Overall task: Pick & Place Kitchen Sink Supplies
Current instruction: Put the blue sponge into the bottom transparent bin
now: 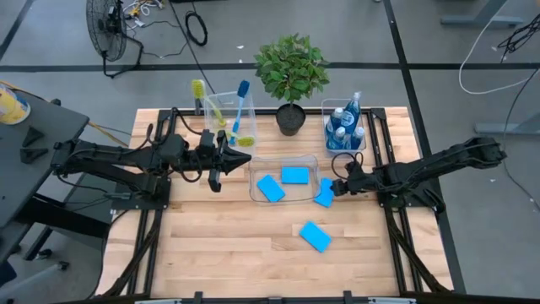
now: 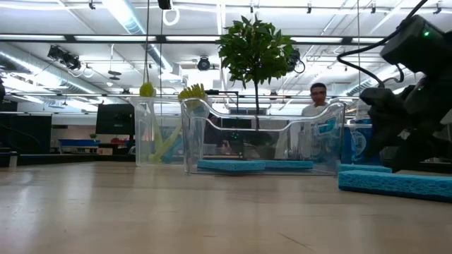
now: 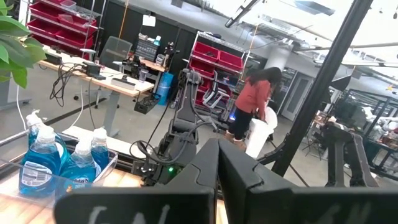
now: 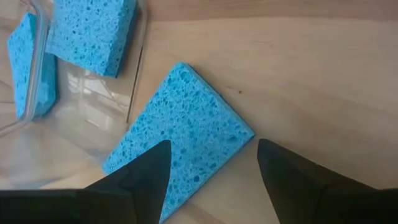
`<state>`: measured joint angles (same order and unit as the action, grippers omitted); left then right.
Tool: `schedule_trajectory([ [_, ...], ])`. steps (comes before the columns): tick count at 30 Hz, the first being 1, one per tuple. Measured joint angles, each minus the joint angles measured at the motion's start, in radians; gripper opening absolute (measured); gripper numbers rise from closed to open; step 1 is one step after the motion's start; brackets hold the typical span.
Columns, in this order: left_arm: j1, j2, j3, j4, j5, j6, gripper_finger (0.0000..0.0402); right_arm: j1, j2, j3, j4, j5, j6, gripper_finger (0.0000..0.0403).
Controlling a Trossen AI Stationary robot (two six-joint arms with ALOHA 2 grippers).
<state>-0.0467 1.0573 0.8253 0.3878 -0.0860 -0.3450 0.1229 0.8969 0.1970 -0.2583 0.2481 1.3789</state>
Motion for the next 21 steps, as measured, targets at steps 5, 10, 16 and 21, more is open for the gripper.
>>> schedule_trajectory([
  [5, 0.000, 0.000, 0.000, 0.000, 0.000, 0.000, 0.0014, -0.015, 0.031, 0.000, 0.042, 0.002, -0.037, 0.0232],
  [10, 0.000, 0.000, 0.000, 0.000, 0.000, 0.000, 0.0014, -0.020, 0.065, 0.002, 0.060, 0.002, -0.036, 0.0202],
  [16, 0.000, 0.000, 0.000, 0.000, 0.000, 0.000, 0.0014, -0.020, 0.082, 0.002, 0.069, 0.002, -0.035, 0.0152],
  [21, 0.000, 0.000, 0.000, 0.003, 0.000, 0.000, 0.0014, -0.020, 0.102, 0.002, 0.070, 0.003, -0.024, 0.0105],
])
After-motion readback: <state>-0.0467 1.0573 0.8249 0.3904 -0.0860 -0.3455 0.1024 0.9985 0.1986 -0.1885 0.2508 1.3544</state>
